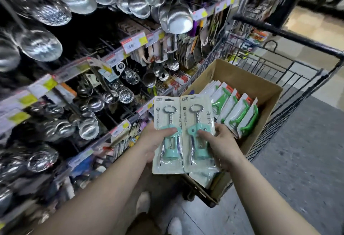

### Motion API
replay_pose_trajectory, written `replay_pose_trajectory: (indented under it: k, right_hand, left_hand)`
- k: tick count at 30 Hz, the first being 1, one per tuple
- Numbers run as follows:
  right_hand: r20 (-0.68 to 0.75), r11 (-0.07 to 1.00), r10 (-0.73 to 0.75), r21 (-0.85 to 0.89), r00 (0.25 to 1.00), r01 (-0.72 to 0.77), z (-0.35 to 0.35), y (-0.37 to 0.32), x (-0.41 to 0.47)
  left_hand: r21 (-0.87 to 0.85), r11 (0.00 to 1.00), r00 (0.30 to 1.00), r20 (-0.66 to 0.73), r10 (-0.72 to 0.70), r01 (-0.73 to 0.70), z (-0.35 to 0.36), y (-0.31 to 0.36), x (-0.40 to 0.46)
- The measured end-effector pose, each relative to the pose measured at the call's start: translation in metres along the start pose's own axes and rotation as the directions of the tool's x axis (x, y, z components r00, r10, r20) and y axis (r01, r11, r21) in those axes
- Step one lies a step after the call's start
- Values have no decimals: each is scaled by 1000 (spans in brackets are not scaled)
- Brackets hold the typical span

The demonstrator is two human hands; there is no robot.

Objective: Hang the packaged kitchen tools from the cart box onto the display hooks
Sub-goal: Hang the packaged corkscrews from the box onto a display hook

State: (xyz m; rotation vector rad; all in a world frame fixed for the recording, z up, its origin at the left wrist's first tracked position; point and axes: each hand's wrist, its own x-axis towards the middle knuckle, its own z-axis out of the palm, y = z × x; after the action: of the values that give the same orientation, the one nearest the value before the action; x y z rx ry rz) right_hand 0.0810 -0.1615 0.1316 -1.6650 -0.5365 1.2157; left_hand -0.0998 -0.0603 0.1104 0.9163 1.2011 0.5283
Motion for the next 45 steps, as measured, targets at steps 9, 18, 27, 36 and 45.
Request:
replay_pose_trajectory:
  k: [9, 18, 27, 36, 45]
  right_hand:
    - [234, 987, -58, -133, 971, 91, 107, -10, -7]
    - [551, 978, -31, -154, 834, 138, 241, -5, -66]
    - [665, 967, -65, -143, 744, 211, 356, 18, -174]
    - [749, 971, -131, -36, 650, 237, 464, 29, -285]
    - [822, 938, -217, 27, 527, 344, 539, 8, -358]
  left_hand:
    - [-164, 982, 953, -300, 39, -91, -105, -8, -61]
    - [-240, 943, 828, -557, 61, -231, -221, -36, -159]
    - [-159, 947, 706, -703, 89, -278, -338, -77, -268]
    - [-67, 920, 543, -822, 168, -385, -441, -83, -398]
    - [11, 858, 447, -850, 278, -514, -509, -70, -476]
